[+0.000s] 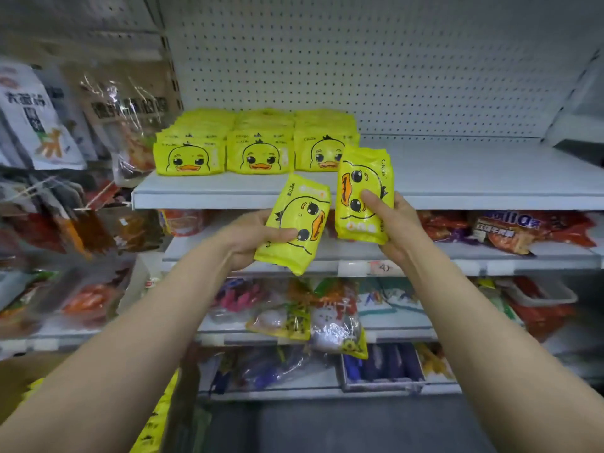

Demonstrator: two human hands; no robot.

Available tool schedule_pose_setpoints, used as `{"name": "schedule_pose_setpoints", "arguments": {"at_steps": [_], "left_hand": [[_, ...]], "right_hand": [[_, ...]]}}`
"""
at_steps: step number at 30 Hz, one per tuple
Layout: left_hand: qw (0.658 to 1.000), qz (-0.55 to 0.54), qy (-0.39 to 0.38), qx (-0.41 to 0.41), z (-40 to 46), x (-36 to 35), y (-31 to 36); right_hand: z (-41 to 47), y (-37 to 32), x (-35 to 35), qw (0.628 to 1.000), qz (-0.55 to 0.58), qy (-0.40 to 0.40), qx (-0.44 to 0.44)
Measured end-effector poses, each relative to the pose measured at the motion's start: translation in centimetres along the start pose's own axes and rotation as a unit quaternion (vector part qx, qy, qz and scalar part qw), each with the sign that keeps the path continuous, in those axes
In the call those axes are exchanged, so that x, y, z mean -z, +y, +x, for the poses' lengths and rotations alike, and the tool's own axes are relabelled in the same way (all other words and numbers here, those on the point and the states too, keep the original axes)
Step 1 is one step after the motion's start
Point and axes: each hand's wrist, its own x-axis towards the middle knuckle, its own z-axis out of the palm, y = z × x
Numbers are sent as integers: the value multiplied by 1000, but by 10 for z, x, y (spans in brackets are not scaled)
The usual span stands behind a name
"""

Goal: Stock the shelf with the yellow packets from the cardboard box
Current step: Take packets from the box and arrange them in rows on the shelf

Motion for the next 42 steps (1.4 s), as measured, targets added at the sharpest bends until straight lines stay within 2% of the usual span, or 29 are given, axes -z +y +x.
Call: {"name": "schedule_pose_setpoints", "arguments": {"at_steps": [6, 12, 18, 27, 31, 35, 42], "left_hand": [[996, 93, 2, -15, 69, -28, 48], [983, 184, -2, -23, 156, -44, 94], [954, 298, -36, -25, 234, -58, 137], [899, 431, -54, -56, 338, -104, 183], [889, 452, -32, -64, 368, -115, 193], [895, 437, -4, -88, 383, -125, 201], [851, 507, 59, -121, 416, -131, 210]], "right_hand": [[47, -51, 45, 998, -6, 30, 54], [119, -93, 75, 996, -59, 22, 69], [195, -124, 97, 992, -99, 16, 76], [261, -151, 149, 986, -90, 60, 125], [280, -164, 166, 986, -88, 49, 136], [295, -177, 177, 985, -88, 40, 141], [308, -191, 198, 985, -103, 11, 137]]}}
